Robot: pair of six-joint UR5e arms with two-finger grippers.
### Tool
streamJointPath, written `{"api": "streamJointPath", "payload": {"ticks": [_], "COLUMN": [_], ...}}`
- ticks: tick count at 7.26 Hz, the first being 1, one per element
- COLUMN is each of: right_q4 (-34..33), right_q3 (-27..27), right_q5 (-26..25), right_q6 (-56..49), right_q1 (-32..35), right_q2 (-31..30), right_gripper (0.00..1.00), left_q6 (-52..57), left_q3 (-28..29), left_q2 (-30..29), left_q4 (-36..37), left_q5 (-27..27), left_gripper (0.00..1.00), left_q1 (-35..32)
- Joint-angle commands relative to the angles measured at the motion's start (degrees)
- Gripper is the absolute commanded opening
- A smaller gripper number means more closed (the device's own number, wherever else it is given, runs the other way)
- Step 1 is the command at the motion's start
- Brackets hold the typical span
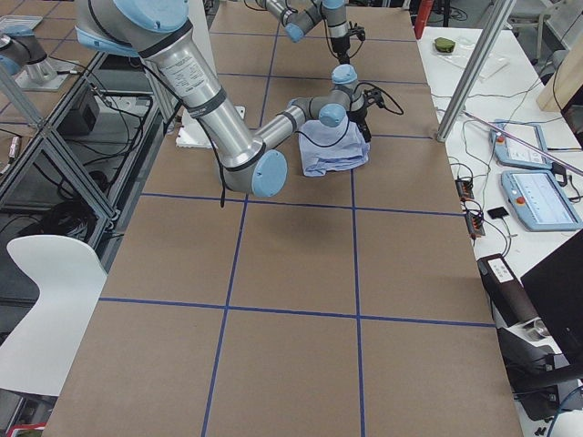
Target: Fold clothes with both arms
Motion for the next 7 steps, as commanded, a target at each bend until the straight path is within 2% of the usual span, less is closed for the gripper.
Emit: {"api": "streamJointPath", "payload": {"ticks": [1,3,4,5,6,7], "right_q4": [-9.49,-23.02,-27.08,-29.21,-29.23,-29.32], "right_q3": [8.45,19.61,23.93,27.45,29.05,28.98], "right_q5": [8.82,10.17,11.99,13.93,14.38,17.26], "right_q6": [-3.49,-15.94,-20.78,-27.53,-33.51,-39.49], "right_q1": [7.24,12.44,15.07,18.40,22.79,27.44], "right_q2": [-5.24,-13.23,-18.15,-24.63,-30.62,-35.11], "right_gripper": [1.00,1.00,1.00,1.00,1.00,1.00], "left_q6": [5.82,16.44,22.93,29.61,37.51,46.11], "left_q3": [-5.02,-10.31,-12.25,-13.14,-13.23,-12.80], "left_q2": [5.38,14.61,19.09,23.49,27.36,30.71], "left_q4": [0.07,0.07,0.07,0.07,0.07,0.07], "left_q5": [-0.23,-4.77,-7.24,-8.83,-10.59,-11.56], "left_gripper": [1.00,1.00,1.00,1.00,1.00,1.00], "left_q1": [-2.42,-8.46,-12.23,-16.10,-20.92,-24.80]}}
